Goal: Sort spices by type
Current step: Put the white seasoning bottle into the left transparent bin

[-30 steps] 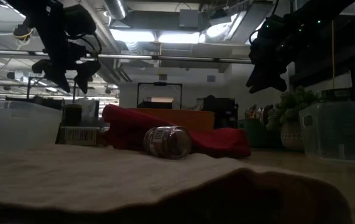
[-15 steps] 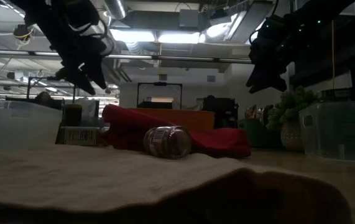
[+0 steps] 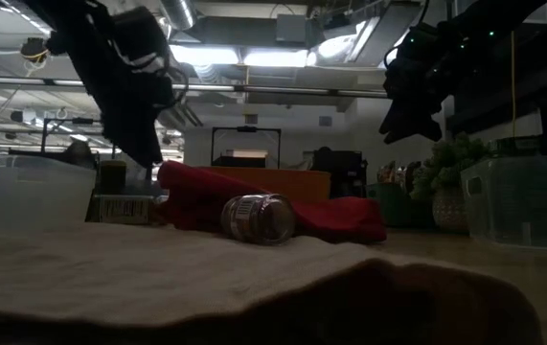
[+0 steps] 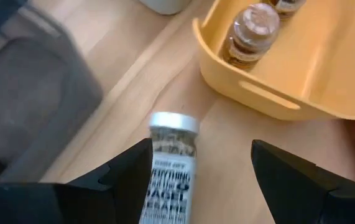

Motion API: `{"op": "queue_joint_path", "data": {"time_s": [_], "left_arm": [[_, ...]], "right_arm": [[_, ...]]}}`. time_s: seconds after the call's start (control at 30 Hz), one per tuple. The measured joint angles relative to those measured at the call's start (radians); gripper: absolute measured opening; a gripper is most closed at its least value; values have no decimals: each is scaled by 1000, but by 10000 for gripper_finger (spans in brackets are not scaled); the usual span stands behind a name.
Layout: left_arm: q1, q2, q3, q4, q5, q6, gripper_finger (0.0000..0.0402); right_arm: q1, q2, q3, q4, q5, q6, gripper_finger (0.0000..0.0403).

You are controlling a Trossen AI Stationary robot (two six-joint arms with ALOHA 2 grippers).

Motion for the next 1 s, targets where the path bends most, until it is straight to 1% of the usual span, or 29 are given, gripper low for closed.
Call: {"op": "queue_joint_path", "data": {"time_s": [0.17,0.33,0.47,0.6,0.73,0.8,0.97,1.0], "left_arm": [[-12,109,0,96,0,79,255],[-4,208,0,104,-19,114,255],[2,275,0,130,-59,117,255],[8,329,-2,138,-65,142,255],[7,351,0,141,-65,161,253],[7,353,-1,138,-65,160,243],[7,352,0,144,-66,160,196],[7,352,0,144,-66,158,191]], "right_arm": [[0,0,0,0,0,0,127],[0,0,0,0,0,0,127],[0,0,0,0,0,0,127],[0,0,0,0,0,0,127],[0,0,0,0,0,0,127],[0,0,0,0,0,0,127],[0,0,0,0,0,0,127],[0,0,0,0,0,0,127]]}}
